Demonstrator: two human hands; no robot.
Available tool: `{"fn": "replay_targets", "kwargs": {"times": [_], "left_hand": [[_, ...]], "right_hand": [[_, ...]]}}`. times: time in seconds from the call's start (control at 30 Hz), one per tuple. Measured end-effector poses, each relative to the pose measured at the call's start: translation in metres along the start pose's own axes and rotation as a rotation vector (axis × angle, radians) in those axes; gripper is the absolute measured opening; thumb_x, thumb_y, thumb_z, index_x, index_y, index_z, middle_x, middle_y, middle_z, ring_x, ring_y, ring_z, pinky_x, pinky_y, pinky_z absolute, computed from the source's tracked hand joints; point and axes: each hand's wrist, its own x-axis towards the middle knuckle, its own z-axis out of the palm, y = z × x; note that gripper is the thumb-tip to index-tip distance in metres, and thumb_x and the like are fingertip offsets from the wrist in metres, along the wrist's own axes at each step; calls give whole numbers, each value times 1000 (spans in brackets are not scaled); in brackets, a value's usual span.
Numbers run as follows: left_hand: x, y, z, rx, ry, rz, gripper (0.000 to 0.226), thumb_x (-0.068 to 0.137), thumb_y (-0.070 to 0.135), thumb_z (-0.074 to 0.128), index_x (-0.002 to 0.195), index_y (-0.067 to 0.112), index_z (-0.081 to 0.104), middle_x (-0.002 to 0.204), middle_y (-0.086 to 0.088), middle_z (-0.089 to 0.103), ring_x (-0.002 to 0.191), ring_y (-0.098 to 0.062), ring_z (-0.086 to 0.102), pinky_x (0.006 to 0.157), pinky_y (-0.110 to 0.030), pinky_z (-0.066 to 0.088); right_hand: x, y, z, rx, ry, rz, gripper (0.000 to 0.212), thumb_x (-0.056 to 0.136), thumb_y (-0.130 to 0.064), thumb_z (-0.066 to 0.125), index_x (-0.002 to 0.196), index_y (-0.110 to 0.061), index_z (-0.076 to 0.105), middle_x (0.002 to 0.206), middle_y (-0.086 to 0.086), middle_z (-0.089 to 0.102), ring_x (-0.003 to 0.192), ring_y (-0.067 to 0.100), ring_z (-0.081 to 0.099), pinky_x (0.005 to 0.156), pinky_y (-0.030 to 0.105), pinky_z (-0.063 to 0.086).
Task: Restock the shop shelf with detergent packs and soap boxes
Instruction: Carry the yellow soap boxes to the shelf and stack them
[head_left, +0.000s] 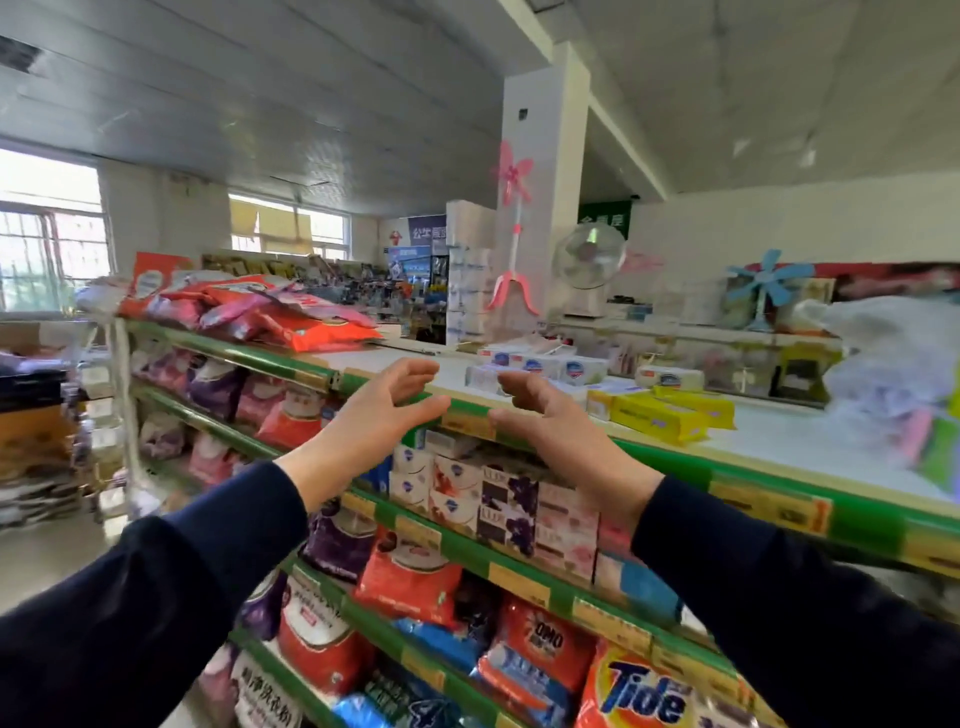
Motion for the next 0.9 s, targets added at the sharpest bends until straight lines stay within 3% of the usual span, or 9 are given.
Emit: {"fn": "replay_targets", "kwargs": {"times": [0.1, 0.2, 0.4, 0.5, 0.57, 0.63, 0.73, 0.8, 0.9], "left_hand": [[31, 5, 35, 6, -22, 57, 43, 96, 34, 68, 137, 29, 55, 139, 11, 58, 128, -2, 52, 107, -25, 40], [60, 13, 72, -3, -61, 100, 44, 98, 34, 66, 139, 26, 55, 138, 11, 59, 127, -2, 53, 104, -23, 40], [111, 30, 142, 156, -240, 277, 49, 99, 39, 62, 145, 27, 50, 148, 9, 53, 136, -7, 47, 117, -36, 37], [129, 39, 175, 268, -371, 370, 52, 98, 47, 62, 146, 36, 49, 155, 13, 46, 140, -7, 41, 112, -28, 32], [141, 43, 192, 345, -460, 412, 60, 96, 49, 63, 151, 34, 45, 157, 11, 43, 143, -9, 39, 110, -25, 31], [155, 44, 203, 415, -555, 394, 73, 93, 56, 64, 157, 34, 36, 161, 9, 39, 145, -14, 38, 115, -28, 31], [171, 37, 209, 510, -671, 352, 85, 89, 65, 64, 160, 38, 26, 163, 8, 36, 143, -16, 41, 112, -28, 35], [176, 32, 212, 521, -699, 352, 84, 89, 64, 64, 159, 36, 28, 161, 7, 38, 140, -15, 44, 105, -24, 35], [181, 31, 211, 517, -698, 385, 72, 91, 57, 66, 152, 35, 38, 154, 4, 44, 135, -17, 46, 101, -27, 35]], "right_hand": [[9, 22, -40, -69, 55, 38, 52, 96, -34, 68, 146, -28, 53, 140, -9, 56, 134, 8, 47, 101, 25, 37], [16, 36, -84, -154, 118, 71, 48, 98, -37, 64, 144, -28, 55, 142, -6, 57, 134, 11, 49, 103, 29, 39], [21, 53, -167, -384, 196, 175, 41, 105, -33, 53, 145, -23, 55, 147, -2, 57, 130, 16, 56, 108, 35, 44], [31, 61, -200, -572, 171, 267, 40, 107, -19, 47, 147, -18, 51, 150, 5, 54, 134, 27, 54, 109, 38, 43], [40, 69, -217, -693, 109, 372, 46, 107, -13, 45, 153, -13, 43, 157, 8, 45, 142, 27, 46, 112, 33, 37], [48, 79, -230, -768, 33, 455, 53, 106, -17, 50, 157, -12, 35, 163, 8, 36, 148, 24, 37, 114, 28, 31], [59, 92, -239, -808, -28, 546, 66, 102, -34, 60, 158, -14, 33, 163, 8, 35, 146, 26, 38, 117, 34, 31], [66, 100, -239, -843, -38, 571, 69, 99, -42, 62, 156, -13, 35, 161, 9, 39, 143, 26, 41, 115, 35, 32], [72, 110, -239, -812, -26, 561, 65, 96, -35, 68, 150, -11, 42, 152, 10, 49, 132, 24, 51, 112, 35, 41]]}}
